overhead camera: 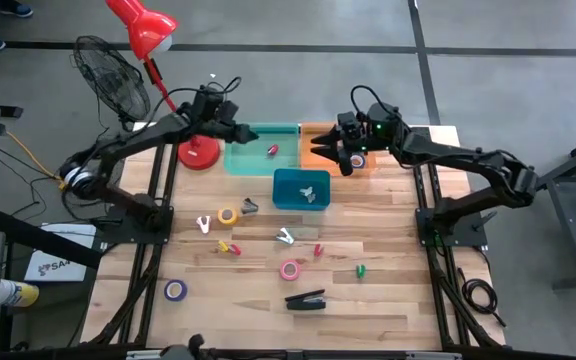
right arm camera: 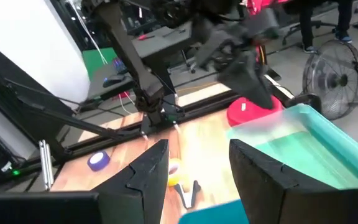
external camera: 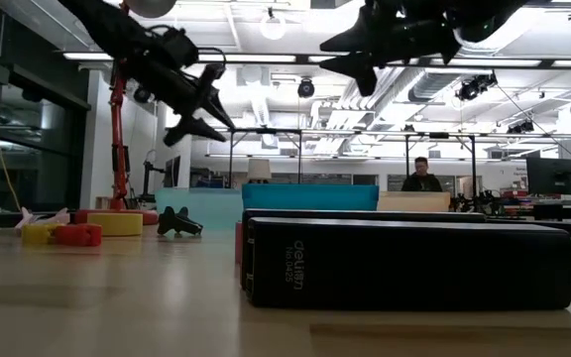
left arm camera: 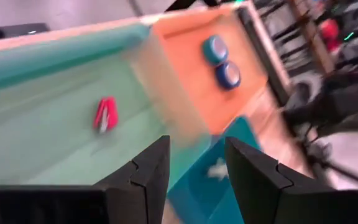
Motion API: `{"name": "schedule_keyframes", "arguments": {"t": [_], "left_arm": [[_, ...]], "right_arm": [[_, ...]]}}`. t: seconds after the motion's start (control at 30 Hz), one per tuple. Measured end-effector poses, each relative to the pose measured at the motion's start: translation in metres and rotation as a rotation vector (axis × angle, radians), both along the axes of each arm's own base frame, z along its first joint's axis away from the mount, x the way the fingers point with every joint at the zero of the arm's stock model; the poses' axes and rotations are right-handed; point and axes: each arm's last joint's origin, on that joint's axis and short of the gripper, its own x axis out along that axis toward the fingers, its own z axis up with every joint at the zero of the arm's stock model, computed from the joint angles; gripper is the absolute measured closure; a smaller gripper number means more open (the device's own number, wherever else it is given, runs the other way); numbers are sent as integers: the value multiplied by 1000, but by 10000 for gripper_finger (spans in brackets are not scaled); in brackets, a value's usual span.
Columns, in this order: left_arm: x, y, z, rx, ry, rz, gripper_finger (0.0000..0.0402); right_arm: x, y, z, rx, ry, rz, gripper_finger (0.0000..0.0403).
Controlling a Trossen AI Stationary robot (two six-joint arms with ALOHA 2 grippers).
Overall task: Pick and place Stapler, Stapler remover, tape
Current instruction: Put the black staple remover into the blue bin
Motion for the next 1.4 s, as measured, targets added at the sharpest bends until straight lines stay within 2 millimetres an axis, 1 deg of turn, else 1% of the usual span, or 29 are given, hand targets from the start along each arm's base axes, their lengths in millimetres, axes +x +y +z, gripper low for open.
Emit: {"name": "schedule_keyframes", "arguments": {"t": [0.13,0.4,0.5,0.63,0.77,0.97,1.1,1.2,1.4], "left_arm": [[-5,-23,11,73,78,-63,250],[-5,-65,19,163,219,-182,250],[0,-81,17,211,267,-300,250],[7,-102,9,289,342,-505,250],[12,-118,2,387,419,-668,250],[26,-133,-5,583,512,-778,249],[36,-138,-11,625,531,-806,242],[42,-141,-19,628,567,-816,217],[53,-140,-38,619,635,-855,150]], "right_arm": [[-10,1,3,-25,37,-13,243],[-23,5,5,-58,121,-82,243],[-27,7,5,-60,150,-107,243],[-29,8,4,-67,180,-119,243],[-29,8,3,-63,189,-119,243],[-29,8,3,-63,189,-119,243],[-30,8,1,-51,212,-120,243],[-31,9,-3,-33,245,-116,243],[-34,10,-9,1,307,-110,243]]}}
